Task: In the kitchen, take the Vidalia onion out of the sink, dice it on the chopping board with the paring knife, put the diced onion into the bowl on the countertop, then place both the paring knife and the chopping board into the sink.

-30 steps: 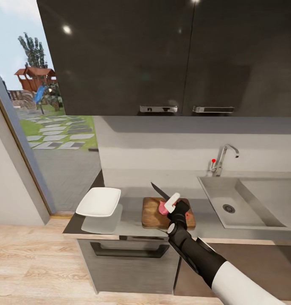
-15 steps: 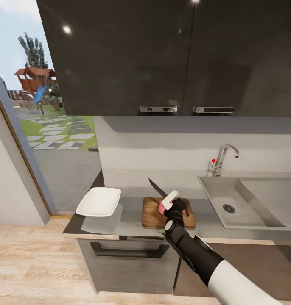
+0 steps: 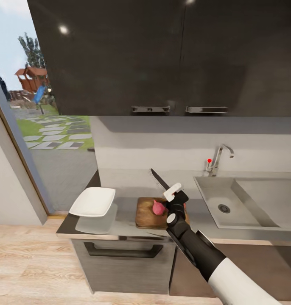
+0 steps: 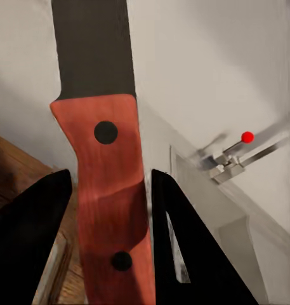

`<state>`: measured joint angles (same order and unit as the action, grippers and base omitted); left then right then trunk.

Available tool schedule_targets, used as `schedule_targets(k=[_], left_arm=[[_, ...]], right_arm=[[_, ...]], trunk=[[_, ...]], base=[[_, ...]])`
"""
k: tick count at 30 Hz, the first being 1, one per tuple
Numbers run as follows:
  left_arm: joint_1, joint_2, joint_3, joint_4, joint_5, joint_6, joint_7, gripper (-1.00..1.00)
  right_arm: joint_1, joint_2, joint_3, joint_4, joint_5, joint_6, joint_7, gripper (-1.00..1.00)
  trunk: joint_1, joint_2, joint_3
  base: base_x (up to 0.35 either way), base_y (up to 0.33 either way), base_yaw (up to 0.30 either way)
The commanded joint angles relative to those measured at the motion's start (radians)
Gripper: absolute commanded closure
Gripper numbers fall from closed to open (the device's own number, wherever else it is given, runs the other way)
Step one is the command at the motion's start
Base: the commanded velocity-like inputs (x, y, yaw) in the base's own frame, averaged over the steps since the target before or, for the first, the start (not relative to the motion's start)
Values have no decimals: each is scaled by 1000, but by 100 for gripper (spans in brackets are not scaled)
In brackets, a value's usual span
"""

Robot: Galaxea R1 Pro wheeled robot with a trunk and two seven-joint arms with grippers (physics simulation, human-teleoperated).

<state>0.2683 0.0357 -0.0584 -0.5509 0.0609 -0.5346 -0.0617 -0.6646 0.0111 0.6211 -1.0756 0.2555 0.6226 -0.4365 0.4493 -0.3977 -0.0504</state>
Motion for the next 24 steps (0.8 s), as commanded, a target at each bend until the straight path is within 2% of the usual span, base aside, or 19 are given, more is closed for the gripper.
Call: schedule_targets(k=[1,8,11,12,14,19,21,24], left_arm=[[0,1,-4,-1,7,-1,-3,-100],[0,1,-4,-1,7,-1,-3,-100],[0,1,-3,0,7,-1,-3,-100],[0,1,-3,0,7,-1,-3,-100],[0,1,-3,0,7,-1,-3,-100],[0,1,-4,0,7,-1,-3,-100],[0,1,-4,0,8,-1,-3,-100],[0,1,-3,1,8,-1,-3,-100]], right_arm=[[-1,2,-3,-6,10,8,-2,100],[-1,4,-40,-11,50,11,-2,100],[-1,5,-35,-9,66,19,-2,100],[-1,5,-32,-9,140,31,-2,100],[-1,6,-20,-7,140,44,-2,100],[-1,6,77,-5,143,73,-3,100],[-1,6,104,-5,143,87,-4,100],[-1,7,124,-4,143,107,-5,100]], trunk=[[1,-2,-2],[1,-2,-2],[1,-2,-2],[1,-2,-2],[1,-2,-2],[1,-2,-2],[1,-2,-2],[1,-2,-2]], base=[[0,-160,0],[0,-51,0],[0,-5,0],[0,-1,0],[0,0,0],[0,0,0],[0,0,0],[0,0,0]])
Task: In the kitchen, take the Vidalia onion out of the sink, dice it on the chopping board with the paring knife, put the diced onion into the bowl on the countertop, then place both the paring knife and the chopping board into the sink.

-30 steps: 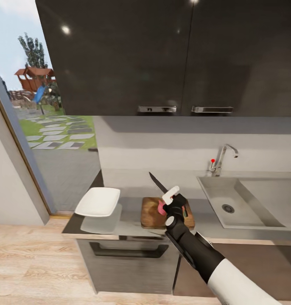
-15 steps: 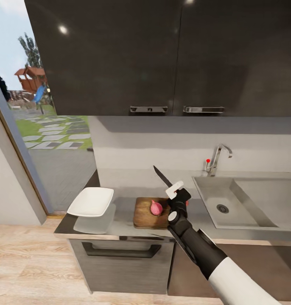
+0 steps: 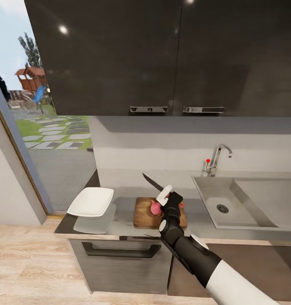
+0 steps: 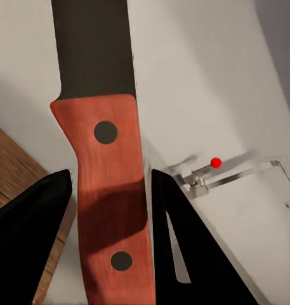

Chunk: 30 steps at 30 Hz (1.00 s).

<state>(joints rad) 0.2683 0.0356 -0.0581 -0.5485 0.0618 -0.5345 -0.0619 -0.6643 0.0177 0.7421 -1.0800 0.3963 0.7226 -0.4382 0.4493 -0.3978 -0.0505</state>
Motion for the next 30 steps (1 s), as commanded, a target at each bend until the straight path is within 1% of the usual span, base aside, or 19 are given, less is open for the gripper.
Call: schedule_targets(k=[1,6,9,11,14,18,22,24,26,28,30], left_arm=[[0,1,-4,-1,7,-1,-2,-100],[0,0,-3,5,7,-1,-2,-100],[0,0,-4,6,6,-1,-2,-100],[0,-1,-5,7,6,-1,-2,-100],[0,-3,-5,7,6,0,-2,-100],[0,-3,-5,8,6,0,-2,-100],[0,-3,-5,13,6,0,-2,-100],[0,-3,-5,14,6,0,-2,-100],[0,-4,-5,14,6,0,-2,-100],[0,-4,-5,15,6,0,-2,-100],[0,-3,-5,15,6,0,-2,-100]], right_arm=[[-1,0,5,0,2,10,-3,100],[-1,1,14,0,9,20,-4,100],[-1,3,26,2,44,23,-4,100],[-1,3,34,3,78,30,-3,100],[-1,4,38,4,100,48,-2,100],[-1,5,40,5,109,59,-1,100],[-1,7,41,13,111,63,0,100],[-1,10,41,19,111,63,1,100],[-1,20,45,33,112,63,2,100],[-1,30,63,53,112,63,2,100],[-1,41,105,89,111,63,2,100]], trunk=[[1,-2,-2],[1,-2,-2],[1,-2,-2],[1,-2,-2],[1,-2,-2],[1,-2,-2],[1,-2,-2],[1,-2,-2],[1,-2,-2],[1,-2,-2],[1,-2,-2]], base=[[0,0,0],[0,0,0],[0,-42,0],[0,-145,0],[0,-197,0],[0,-151,0],[0,-29,0],[0,-4,0],[0,-2,0],[0,-1,0],[0,0,0]])
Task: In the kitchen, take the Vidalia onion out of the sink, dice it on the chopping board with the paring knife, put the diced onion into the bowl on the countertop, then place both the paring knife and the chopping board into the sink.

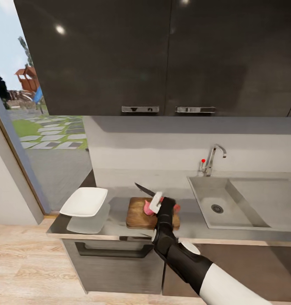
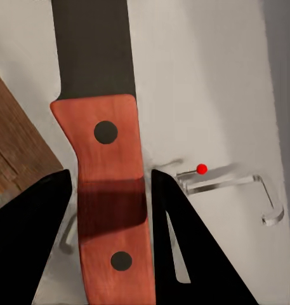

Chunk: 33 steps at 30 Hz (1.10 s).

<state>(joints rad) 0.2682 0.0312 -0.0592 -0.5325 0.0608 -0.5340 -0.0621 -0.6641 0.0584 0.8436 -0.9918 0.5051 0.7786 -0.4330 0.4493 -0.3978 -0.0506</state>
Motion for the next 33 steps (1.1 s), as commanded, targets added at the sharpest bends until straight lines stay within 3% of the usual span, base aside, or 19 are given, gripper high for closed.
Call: schedule_targets(k=[1,5,23,33], left_arm=[[0,1,-4,-1,7,-1,-2,-100],[0,1,-4,-1,7,-1,-2,-100],[-1,-1,-4,4,7,-1,-2,-100],[0,-2,-5,5,7,-3,-4,-100]], right_arm=[[-2,2,14,10,3,7,-4,100],[-2,7,53,47,3,7,-3,100],[-2,10,62,55,3,7,-3,100],[-2,56,65,14,15,20,-14,100]], trunk=[[1,-2,-2],[1,-2,-2],[1,-2,-2],[1,-2,-2]], base=[[0,0,0],[0,0,0],[0,-64,0],[0,-4,0]])
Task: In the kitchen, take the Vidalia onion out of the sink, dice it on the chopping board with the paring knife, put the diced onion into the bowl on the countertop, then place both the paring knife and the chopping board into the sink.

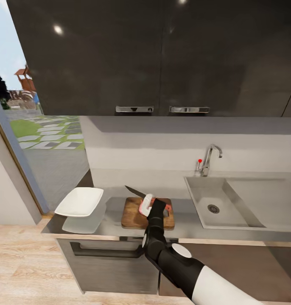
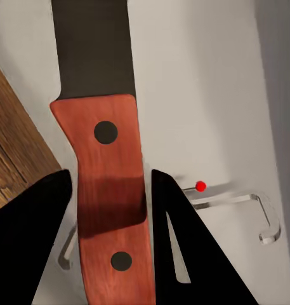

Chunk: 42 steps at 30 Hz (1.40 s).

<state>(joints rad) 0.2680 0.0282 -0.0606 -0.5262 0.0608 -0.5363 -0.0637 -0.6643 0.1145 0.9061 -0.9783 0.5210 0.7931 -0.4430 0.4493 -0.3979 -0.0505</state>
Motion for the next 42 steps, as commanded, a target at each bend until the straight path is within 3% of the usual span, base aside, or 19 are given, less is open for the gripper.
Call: schedule_targets(k=[1,8,24,38,42], left_arm=[[0,1,-4,0,7,-1,-2,-100],[-1,1,-4,3,6,-1,-2,-100],[-1,-1,-4,5,7,-1,-2,-100],[-1,-1,-5,5,7,-1,-2,-100],[7,6,-7,27,5,-5,-13,-100]], right_arm=[[-1,5,3,-2,5,6,-7,100],[-1,13,1,-5,40,6,-19,100],[-1,13,2,15,36,8,-13,100],[-1,20,48,90,35,7,-10,100],[-1,43,70,104,32,25,-8,100]], trunk=[[1,-2,-2],[1,-2,-2],[1,-2,-2],[1,-2,-2],[1,-2,-2]], base=[[0,0,0],[0,-20,0],[0,-86,0],[-15,-66,0],[0,0,0]])
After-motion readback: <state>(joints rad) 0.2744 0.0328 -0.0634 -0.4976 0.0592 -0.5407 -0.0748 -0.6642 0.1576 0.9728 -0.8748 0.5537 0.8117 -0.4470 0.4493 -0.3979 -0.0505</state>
